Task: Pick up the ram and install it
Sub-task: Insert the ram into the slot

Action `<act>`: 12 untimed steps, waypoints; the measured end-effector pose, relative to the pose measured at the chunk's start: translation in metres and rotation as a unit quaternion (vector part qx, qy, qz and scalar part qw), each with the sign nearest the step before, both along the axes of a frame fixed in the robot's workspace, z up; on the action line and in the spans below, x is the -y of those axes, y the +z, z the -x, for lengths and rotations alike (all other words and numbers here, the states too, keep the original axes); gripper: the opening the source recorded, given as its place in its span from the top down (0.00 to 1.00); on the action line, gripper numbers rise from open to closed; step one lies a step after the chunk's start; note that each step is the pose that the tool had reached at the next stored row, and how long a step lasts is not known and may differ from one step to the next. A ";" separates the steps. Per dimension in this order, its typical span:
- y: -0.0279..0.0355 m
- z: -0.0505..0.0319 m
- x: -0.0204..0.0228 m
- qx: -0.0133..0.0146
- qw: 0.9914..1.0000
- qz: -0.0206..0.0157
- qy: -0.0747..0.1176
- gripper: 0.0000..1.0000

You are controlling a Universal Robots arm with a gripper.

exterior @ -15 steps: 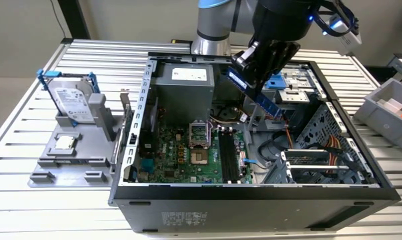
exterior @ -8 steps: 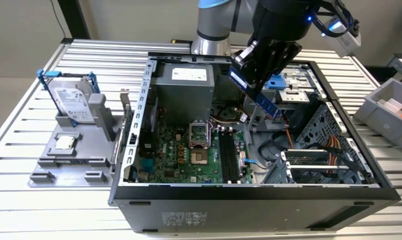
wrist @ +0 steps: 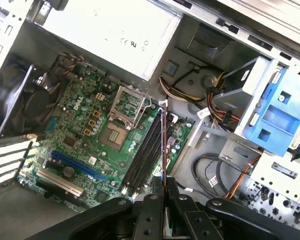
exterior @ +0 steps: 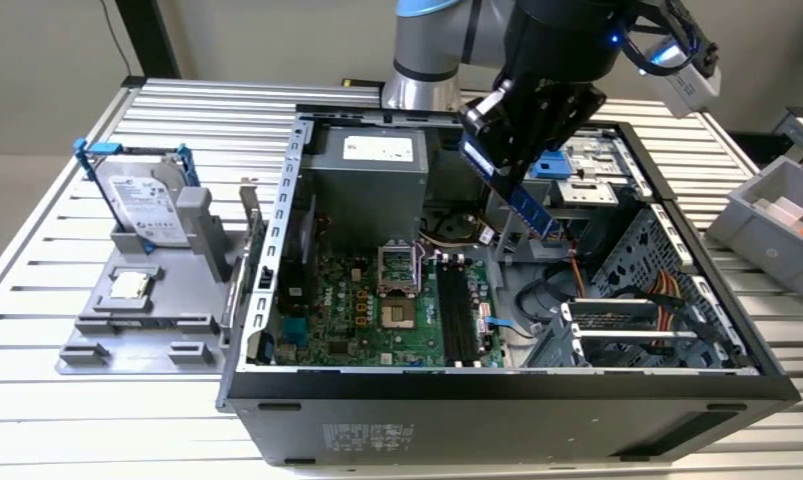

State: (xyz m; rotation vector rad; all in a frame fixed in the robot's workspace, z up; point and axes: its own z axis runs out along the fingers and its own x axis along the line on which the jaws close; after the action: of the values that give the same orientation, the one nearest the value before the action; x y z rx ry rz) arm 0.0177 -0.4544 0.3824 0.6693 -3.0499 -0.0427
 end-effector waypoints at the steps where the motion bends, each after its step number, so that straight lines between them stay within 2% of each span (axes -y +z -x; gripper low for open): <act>1: 0.0000 0.0000 0.0000 0.000 1.000 0.000 -0.005 1.00; 7: -0.0001 0.0000 0.0000 0.000 0.999 0.000 -0.037 1.00; 12: -0.0002 0.0000 0.0000 0.000 0.998 0.000 -0.066 1.00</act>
State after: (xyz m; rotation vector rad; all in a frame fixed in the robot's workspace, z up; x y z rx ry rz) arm 0.0177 -0.4543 0.3823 0.4678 -3.0890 -0.0444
